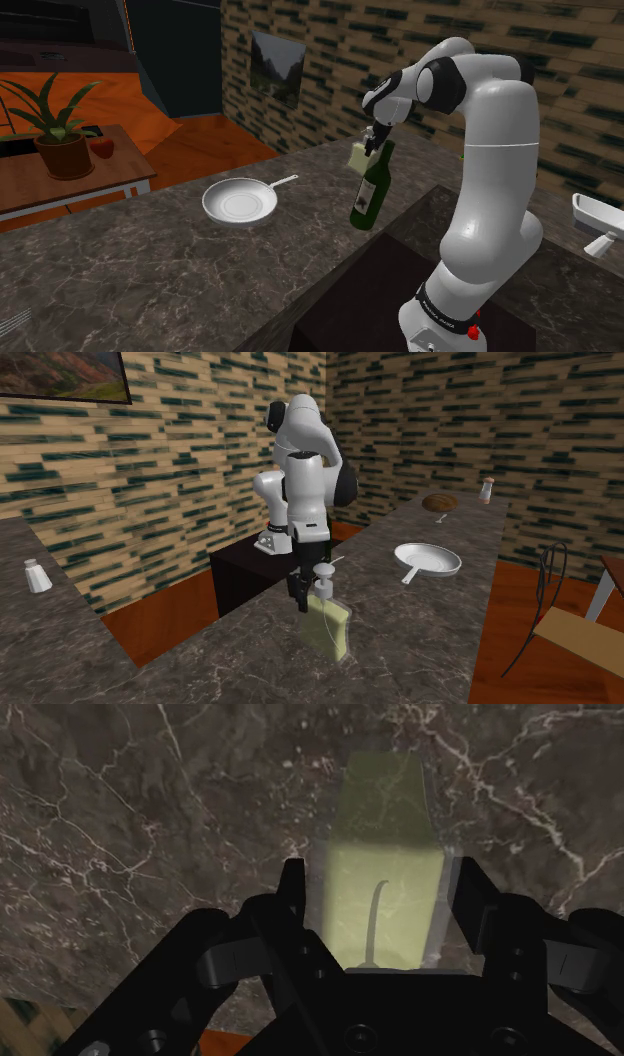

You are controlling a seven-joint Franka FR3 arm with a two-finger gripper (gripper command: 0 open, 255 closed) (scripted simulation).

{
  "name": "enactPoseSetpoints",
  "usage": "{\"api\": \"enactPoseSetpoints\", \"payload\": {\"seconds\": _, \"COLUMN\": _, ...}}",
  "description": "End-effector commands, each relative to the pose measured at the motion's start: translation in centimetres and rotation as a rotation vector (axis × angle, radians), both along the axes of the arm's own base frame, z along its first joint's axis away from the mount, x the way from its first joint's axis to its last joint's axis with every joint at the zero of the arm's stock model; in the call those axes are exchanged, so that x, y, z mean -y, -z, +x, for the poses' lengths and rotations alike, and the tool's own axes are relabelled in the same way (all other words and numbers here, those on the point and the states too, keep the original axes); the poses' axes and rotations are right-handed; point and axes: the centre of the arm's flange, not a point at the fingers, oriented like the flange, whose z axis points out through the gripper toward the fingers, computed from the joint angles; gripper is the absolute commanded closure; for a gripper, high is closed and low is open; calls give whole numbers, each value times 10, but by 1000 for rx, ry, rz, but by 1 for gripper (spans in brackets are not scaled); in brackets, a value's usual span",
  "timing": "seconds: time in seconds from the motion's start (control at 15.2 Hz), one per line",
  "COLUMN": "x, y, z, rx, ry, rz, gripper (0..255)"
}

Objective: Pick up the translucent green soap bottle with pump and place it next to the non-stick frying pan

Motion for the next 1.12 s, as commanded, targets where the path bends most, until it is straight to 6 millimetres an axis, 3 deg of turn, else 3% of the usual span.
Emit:
{"api": "enactPoseSetpoints", "payload": {"seconds": 0.0, "x": 0, "y": 0, "z": 0, "rx": 0, "ry": 0, "rz": 0, "gripper": 255}}
{"api": "enactPoseSetpoints", "payload": {"seconds": 0.53, "x": 0, "y": 0, "z": 0, "rx": 0, "ry": 0, "rz": 0, "gripper": 255}}
{"api": "enactPoseSetpoints", "payload": {"seconds": 1.06, "x": 0, "y": -42, "z": 0, "rx": 0, "ry": 0, "rz": 0, "gripper": 255}}
